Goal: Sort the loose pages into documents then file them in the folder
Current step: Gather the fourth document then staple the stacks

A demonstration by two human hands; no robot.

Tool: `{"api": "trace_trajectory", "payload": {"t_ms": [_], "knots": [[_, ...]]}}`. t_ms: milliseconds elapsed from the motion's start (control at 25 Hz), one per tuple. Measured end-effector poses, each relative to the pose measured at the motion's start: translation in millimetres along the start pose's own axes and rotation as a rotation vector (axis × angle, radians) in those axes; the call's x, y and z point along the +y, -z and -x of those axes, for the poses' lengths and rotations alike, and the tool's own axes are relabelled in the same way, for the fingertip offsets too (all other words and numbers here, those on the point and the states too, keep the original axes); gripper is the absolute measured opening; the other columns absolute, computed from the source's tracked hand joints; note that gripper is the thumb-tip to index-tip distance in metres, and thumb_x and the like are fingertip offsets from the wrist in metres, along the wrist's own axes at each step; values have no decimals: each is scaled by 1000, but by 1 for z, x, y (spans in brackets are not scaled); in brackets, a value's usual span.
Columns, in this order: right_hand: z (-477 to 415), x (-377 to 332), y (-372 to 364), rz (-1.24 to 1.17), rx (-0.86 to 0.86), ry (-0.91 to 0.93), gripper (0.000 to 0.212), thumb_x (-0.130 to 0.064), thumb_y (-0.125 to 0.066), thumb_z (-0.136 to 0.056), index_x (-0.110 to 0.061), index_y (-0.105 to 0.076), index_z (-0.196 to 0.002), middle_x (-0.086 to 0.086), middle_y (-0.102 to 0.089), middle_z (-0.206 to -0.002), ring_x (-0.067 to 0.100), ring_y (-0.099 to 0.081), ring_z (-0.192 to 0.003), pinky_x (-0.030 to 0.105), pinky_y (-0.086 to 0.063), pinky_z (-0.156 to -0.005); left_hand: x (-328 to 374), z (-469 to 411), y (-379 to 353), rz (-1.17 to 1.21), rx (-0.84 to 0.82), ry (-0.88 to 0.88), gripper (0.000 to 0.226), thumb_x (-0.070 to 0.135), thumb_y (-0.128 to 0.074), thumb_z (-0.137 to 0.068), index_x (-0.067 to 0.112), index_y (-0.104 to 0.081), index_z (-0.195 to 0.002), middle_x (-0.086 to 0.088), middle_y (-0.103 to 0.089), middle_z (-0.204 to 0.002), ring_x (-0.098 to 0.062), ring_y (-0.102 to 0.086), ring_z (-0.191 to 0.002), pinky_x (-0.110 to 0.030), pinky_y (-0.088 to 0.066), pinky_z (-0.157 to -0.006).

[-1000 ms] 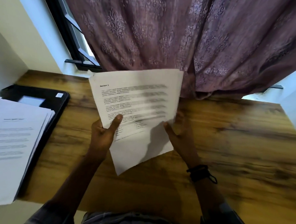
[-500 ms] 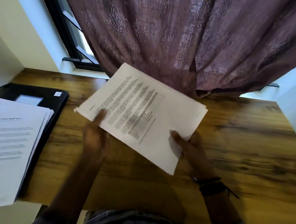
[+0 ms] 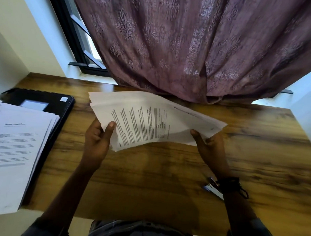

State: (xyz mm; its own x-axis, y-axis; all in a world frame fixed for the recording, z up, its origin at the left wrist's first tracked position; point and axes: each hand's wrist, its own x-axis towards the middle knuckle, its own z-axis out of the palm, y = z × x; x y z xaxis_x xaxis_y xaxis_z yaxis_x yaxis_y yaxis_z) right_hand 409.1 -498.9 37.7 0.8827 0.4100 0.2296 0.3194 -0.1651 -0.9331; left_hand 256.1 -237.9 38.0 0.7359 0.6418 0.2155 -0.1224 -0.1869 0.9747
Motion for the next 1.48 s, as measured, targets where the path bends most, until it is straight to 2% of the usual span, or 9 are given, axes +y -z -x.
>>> {"api": "trace_trajectory", "payload": {"t_ms": [320,440,720,840,1000,1120,1280,1400,1480], "knots": [[35,55,-12,-126,-24,-189,52,-10,-62,-93,-21,-39,-139,-8,-56,-132,8,-56,-122,35,-54,-95,-58,38,-15,-77,4,90,30,21,-47,-102,7,-48,-128,-1,-64,-120,-16,-66,-106,-23,-58,-74],[32,66,-12,-97,23,-204,41,-7,-55,-97,-21,-46,-134,-9,-59,-128,10,-58,-119,41,-55,-94,-57,37,-21,-111,43,101,24,16,-42,-103,8,-46,-125,5,-63,-117,-8,-66,-104,-17,-56,-70],[24,67,-6,-9,33,-269,31,-7,-55,-96,-10,-45,-126,-8,-60,-113,16,-61,-108,15,-55,-73,-56,36,-25,-189,21,218,16,20,-42,-103,18,-42,-119,6,-61,-109,-3,-65,-94,-16,-54,-61],[8,61,12,43,19,-360,25,-11,-59,-95,-7,-52,-118,-2,-64,-105,20,-65,-100,32,-59,-80,-48,25,-19,-267,-16,298,22,23,-44,-103,16,-48,-124,5,-63,-105,-2,-65,-84,-19,-52,-56],[4,67,25,244,-171,-603,20,-12,-60,-94,1,-62,-109,15,-68,-106,26,-67,-86,40,-58,-73,-56,25,-22,-319,-128,666,28,28,-45,-103,14,-54,-125,-1,-65,-104,-17,-64,-92,-39,-56,-78],[4,74,23,339,-158,-601,26,-9,-59,-94,7,-60,-114,20,-64,-113,22,-62,-79,23,-49,-58,-57,29,-27,-279,-191,727,29,26,-50,-101,12,-54,-126,-1,-66,-106,-16,-63,-91,-34,-55,-75],[4,71,22,371,-147,-603,25,-10,-58,-95,4,-61,-114,18,-64,-115,22,-58,-85,25,-46,-61,-50,39,-17,-235,-180,802,39,19,-69,-90,11,-56,-125,-4,-65,-120,-23,-64,-104,-41,-56,-87],[10,69,28,565,-203,-515,31,-34,-61,-93,-7,-62,-110,11,-65,-107,24,-60,-90,29,-46,-68,-46,53,-6,-194,-129,747,70,5,-77,-79,17,-39,-137,-2,-64,-107,-13,-63,-87,-30,-57,-60],[27,78,42,782,-307,-500,67,-75,-55,-78,-21,-59,-116,5,-59,-116,25,-58,-102,35,-50,-81,-43,58,-4,-158,-70,684,62,-2,-77,-77,20,-43,-124,2,-64,-95,-11,-64,-84,-26,-54,-54]]}}
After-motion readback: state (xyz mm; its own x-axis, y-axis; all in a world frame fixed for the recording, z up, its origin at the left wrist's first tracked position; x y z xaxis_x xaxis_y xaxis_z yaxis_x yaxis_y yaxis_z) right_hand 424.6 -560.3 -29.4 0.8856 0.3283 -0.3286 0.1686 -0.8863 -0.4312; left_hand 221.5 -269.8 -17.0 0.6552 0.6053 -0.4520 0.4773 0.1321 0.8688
